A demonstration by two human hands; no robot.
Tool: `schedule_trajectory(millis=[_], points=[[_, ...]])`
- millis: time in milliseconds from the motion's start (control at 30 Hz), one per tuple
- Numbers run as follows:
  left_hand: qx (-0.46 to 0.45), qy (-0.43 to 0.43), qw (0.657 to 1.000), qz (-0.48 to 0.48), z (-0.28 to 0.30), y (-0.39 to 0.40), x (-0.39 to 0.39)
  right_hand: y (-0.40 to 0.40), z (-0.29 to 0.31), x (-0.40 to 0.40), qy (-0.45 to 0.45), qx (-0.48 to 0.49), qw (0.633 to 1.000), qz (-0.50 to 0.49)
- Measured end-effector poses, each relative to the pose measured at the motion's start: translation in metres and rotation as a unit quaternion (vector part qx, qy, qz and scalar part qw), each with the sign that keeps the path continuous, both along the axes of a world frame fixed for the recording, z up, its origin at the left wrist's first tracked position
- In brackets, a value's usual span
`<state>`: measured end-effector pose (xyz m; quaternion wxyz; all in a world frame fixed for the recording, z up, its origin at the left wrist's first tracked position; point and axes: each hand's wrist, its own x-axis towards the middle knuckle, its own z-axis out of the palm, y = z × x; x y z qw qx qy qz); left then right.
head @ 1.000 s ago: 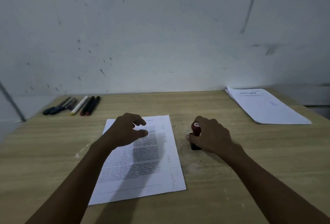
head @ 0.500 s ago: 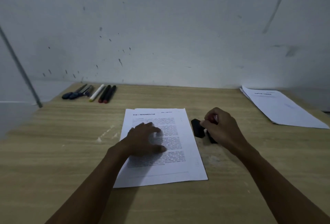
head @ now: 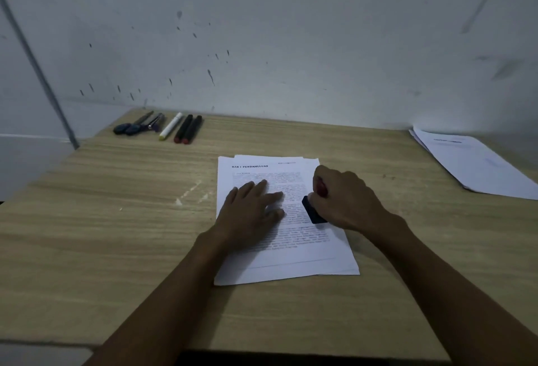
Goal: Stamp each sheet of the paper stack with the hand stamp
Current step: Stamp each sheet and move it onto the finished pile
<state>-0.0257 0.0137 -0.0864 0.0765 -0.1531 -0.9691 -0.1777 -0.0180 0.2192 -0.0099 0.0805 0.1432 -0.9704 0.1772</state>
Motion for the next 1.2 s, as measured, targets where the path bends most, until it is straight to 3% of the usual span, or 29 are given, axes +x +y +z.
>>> schedule_trajectory(millis=[667,1200], points=[[-0.015,-0.003,1.0,0.005,-0.005,-0.001,0.0,-0.017,-0.019,0.008,0.066,0.109,0.992,-0.023],[-0.012,-0.031,0.999,0.006,-0.005,0.0,0.003,-0.02,-0.03,0.007,0.106,0.109,0.988,-0.036]])
